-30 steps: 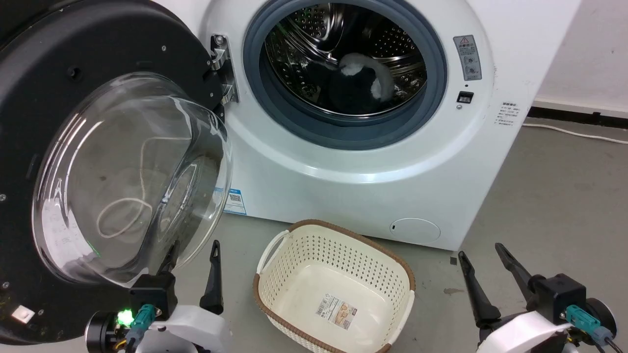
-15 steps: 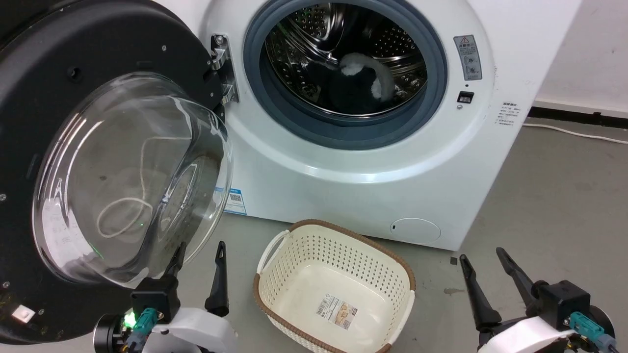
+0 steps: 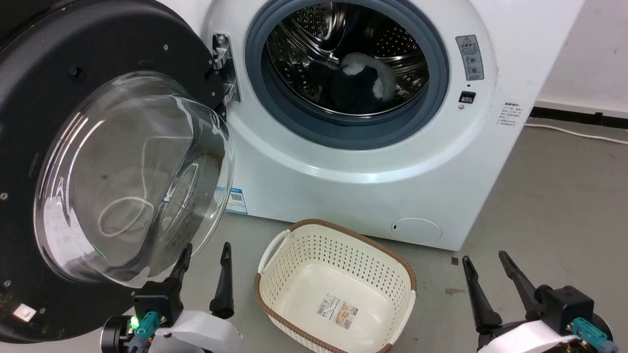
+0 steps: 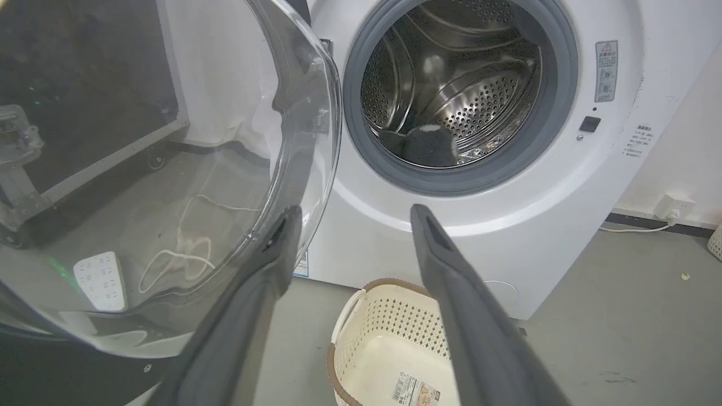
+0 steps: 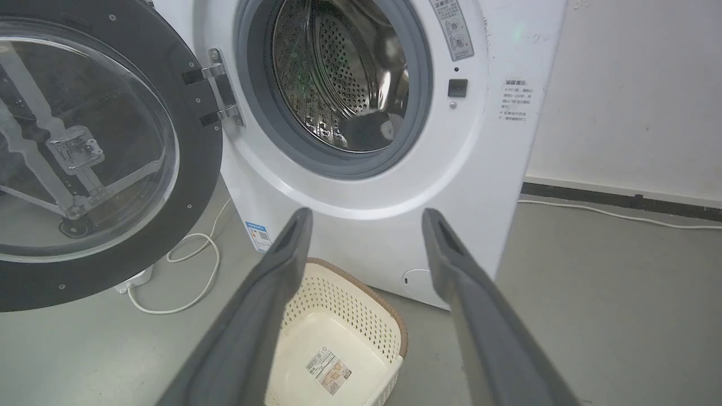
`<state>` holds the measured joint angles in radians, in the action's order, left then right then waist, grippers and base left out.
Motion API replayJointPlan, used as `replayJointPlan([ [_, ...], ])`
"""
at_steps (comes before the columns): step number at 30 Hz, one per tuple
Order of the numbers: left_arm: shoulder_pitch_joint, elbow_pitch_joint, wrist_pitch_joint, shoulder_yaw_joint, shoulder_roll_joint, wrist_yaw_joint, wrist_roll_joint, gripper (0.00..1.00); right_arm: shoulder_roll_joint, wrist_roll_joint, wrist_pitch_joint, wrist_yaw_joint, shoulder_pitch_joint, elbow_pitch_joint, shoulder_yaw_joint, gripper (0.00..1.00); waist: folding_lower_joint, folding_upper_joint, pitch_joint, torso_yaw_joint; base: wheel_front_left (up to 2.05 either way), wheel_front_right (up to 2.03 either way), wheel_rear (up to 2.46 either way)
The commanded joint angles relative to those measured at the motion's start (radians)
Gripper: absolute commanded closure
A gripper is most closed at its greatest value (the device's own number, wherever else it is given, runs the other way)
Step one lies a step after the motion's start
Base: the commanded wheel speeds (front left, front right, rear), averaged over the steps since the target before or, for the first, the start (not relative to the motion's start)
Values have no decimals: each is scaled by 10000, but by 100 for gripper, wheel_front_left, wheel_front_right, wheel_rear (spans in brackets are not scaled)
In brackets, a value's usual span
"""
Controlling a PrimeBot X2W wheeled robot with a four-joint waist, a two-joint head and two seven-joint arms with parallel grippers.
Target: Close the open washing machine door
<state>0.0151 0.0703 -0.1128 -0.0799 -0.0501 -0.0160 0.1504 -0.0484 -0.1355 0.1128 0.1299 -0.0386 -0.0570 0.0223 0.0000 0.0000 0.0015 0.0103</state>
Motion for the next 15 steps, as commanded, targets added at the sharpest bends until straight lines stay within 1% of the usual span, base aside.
replayJointPlan([
  [1,67,20,-109,-24,-1,-51,125,100,-8,-128,111,4,-147,-40,26,0,0,0,0,1,0,0,0],
  [5,96,-187,-193,-36,-1,31,207,100,-9,-235,195,4,-174,-72,27,0,0,0,-6,29,0,0,0],
  [7,134,-546,-235,15,-1,101,217,100,-9,-287,237,4,-191,-87,9,0,0,0,-10,73,0,0,0],
  [12,333,-2210,-339,321,-1,256,133,100,-10,-413,341,4,-240,-126,-54,0,0,0,-22,367,0,0,0],
  [15,567,-3432,-401,683,-1,147,113,100,-10,-471,403,5,-269,-163,-68,0,0,0,-54,661,0,0,0],
])
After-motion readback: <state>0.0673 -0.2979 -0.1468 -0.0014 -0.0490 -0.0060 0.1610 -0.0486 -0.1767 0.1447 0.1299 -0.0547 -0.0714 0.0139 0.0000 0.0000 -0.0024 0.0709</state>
